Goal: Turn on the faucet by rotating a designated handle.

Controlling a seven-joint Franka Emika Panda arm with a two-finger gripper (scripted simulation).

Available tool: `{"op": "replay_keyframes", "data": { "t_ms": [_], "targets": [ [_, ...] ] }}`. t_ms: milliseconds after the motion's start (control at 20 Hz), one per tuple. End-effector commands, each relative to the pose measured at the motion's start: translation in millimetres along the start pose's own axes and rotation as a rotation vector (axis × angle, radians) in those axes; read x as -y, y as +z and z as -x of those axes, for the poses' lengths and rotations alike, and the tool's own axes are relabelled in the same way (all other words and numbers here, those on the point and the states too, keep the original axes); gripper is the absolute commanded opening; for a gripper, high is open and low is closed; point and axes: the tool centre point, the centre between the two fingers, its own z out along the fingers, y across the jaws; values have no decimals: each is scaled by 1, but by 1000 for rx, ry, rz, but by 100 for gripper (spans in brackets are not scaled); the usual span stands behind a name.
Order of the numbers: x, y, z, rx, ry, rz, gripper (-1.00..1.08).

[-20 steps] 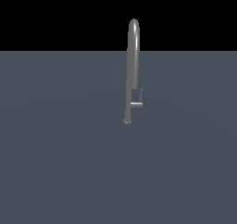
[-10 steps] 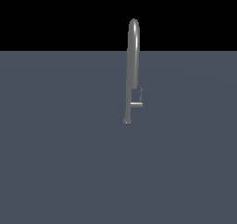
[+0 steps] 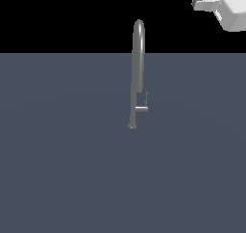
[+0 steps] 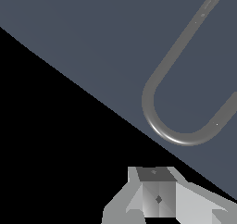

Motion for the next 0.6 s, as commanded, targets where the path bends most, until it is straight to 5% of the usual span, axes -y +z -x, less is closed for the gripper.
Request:
{"op": "replay_keyframes", "data": {
  "t_ms": [0,550],
  "targets": [
    [-7,16,-36,36,94,0,-100],
    [-62,99,-168,116,474,56,-100]
  ]
}}
